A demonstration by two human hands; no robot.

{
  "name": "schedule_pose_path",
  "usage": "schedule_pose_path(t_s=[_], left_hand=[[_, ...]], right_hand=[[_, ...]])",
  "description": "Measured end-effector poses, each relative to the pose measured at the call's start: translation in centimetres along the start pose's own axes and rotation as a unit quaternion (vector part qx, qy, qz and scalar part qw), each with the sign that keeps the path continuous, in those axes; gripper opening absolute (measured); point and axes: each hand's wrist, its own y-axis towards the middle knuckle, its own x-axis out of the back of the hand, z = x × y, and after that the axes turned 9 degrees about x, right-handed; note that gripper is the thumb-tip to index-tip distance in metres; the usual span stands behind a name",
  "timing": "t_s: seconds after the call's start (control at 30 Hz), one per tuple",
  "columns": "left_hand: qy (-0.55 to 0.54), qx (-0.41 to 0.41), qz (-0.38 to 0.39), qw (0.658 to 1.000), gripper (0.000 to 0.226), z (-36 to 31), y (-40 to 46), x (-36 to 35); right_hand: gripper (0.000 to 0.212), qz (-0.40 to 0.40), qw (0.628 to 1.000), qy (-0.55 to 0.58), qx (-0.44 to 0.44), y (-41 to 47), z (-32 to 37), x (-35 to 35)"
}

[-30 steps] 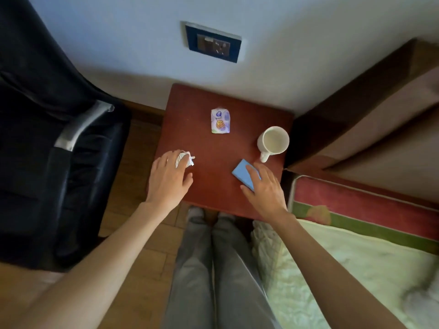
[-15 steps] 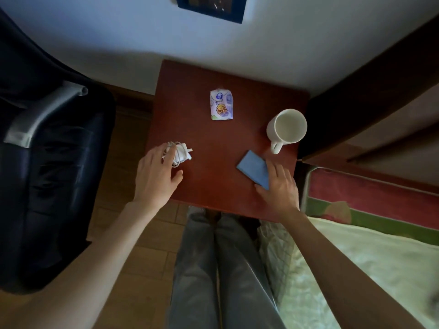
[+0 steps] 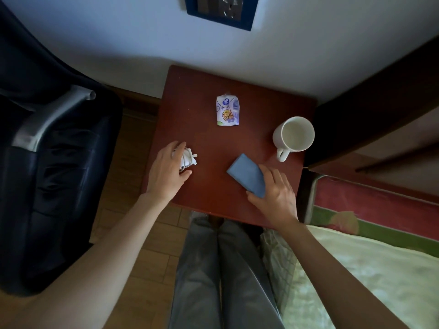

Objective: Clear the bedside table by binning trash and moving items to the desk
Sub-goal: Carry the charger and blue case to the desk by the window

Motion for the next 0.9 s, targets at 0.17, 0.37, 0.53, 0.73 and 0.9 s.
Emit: schedule_pose_path(t_s=[0.17,0.37,0.53,0.73,0.9], left_hand=[[-0.047,-0.015,-0.044,0.998,0.056,0.5,0.5,-0.5],[-0.093,-0.004,-0.067,0.993,0.051,0.8,-0.2,-0.6],[-0.132,0.017,-0.095,0.986,0.052,0.4,-2.9,1.4],[-0.160,0.048,-0.147,0.975,0.052,-0.9,-9.4,7.0],[-0.164,0.083,-0.178,0.967,0.055,-1.3,-16.2,12.0]], right_hand=[[0.072,0.005,1.000,0.005,0.013,0.2,0.2,-0.1],[0.071,-0.008,1.000,0.002,0.025,0.9,0.5,0.7],[0.069,-0.011,0.998,0.009,0.054,1.5,2.0,2.7],[0.070,-0.009,0.994,0.010,0.111,0.9,6.6,7.5],[0.066,-0.006,0.986,0.021,0.167,0.1,11.1,12.6]])
